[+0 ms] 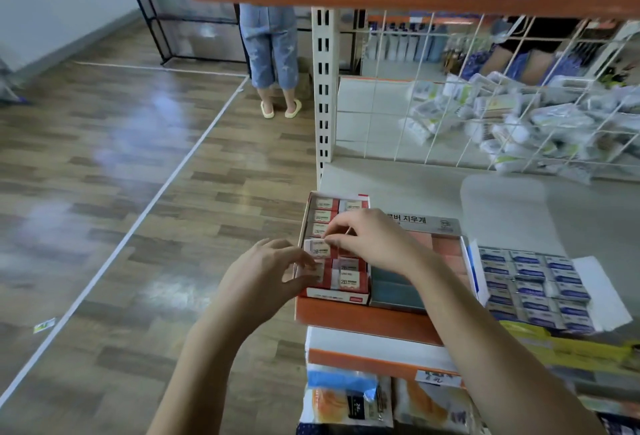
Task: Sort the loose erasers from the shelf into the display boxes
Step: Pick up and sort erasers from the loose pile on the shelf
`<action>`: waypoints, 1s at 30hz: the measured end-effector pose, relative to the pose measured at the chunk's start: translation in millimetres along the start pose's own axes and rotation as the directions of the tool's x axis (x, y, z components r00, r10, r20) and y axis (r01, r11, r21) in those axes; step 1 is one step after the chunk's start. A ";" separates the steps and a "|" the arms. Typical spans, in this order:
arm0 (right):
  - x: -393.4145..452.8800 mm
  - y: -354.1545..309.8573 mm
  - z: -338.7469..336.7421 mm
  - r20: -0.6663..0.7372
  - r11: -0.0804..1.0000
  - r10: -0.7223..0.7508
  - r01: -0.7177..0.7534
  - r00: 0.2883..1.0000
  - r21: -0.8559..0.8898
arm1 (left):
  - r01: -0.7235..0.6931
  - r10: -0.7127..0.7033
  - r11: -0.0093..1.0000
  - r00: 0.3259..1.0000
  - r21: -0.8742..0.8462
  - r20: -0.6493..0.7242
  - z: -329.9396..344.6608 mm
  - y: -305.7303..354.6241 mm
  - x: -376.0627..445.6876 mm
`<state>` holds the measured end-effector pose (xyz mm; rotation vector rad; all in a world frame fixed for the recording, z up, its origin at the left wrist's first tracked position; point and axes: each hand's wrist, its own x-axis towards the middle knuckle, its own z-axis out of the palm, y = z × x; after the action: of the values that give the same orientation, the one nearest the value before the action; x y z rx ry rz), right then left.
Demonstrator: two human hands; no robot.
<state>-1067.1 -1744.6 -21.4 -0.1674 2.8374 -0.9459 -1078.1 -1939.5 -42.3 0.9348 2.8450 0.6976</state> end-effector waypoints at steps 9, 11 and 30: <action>2.4 -0.3 10.1 0.004 0.999 0.044 -0.044 0.999 -0.020 | -0.057 0.057 0.998 0.998 0.021 0.003 -0.4 -0.7 -2.4; 2.4 -0.3 12.5 0.015 0.998 0.056 -0.056 0.998 -0.036 | -0.070 0.070 0.997 0.998 0.031 0.003 -0.8 -0.7 -1.6; -23.8 16.0 -30.0 -0.101 0.977 0.139 -0.153 0.985 -0.149 | -0.384 0.359 0.909 0.919 0.162 0.164 -14.9 44.7 71.5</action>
<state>-1049.8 -1710.6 -4.9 0.0679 2.9570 -0.7195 -1114.8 -1872.3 -3.8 1.5205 2.6764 0.3681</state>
